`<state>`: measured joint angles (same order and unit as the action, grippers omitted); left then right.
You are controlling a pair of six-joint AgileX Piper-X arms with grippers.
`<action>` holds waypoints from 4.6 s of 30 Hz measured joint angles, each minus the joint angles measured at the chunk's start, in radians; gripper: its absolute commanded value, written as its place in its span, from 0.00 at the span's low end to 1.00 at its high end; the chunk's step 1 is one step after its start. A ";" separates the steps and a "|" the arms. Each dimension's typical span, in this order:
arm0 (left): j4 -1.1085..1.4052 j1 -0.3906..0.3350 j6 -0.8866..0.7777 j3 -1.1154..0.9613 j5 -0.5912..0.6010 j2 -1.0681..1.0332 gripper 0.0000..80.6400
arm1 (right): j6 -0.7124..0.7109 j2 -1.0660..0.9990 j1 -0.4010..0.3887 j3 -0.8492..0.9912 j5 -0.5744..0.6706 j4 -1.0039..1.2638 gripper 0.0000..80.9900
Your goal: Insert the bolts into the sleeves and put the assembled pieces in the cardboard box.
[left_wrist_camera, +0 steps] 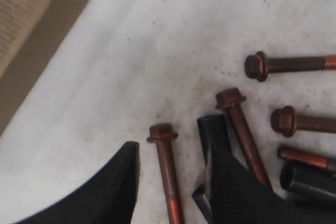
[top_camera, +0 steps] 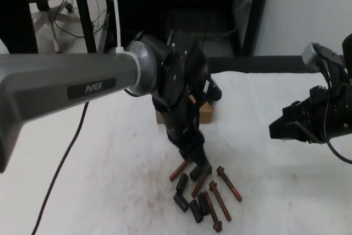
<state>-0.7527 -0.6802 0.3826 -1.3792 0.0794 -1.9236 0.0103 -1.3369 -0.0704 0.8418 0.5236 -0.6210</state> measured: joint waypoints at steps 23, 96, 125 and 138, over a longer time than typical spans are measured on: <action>0.001 0.010 0.000 -0.004 -0.055 -0.070 0.49 | -0.002 0.000 0.000 0.000 0.000 -0.023 0.32; 0.059 0.162 -0.468 0.665 0.050 1.052 0.00 | -0.019 0.000 -0.400 0.002 0.034 0.264 0.32; 0.106 0.162 -0.428 0.847 0.013 1.163 0.00 | -0.108 -0.496 -0.629 0.403 -0.240 -0.175 0.32; 0.104 0.162 -0.428 0.856 0.013 1.163 0.00 | -0.130 -0.493 -0.629 0.403 -0.240 -0.269 0.44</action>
<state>-0.6491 -0.5179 -0.0451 -0.5228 0.0923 -0.7607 -0.1201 -1.8302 -0.6991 1.2445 0.2835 -0.8896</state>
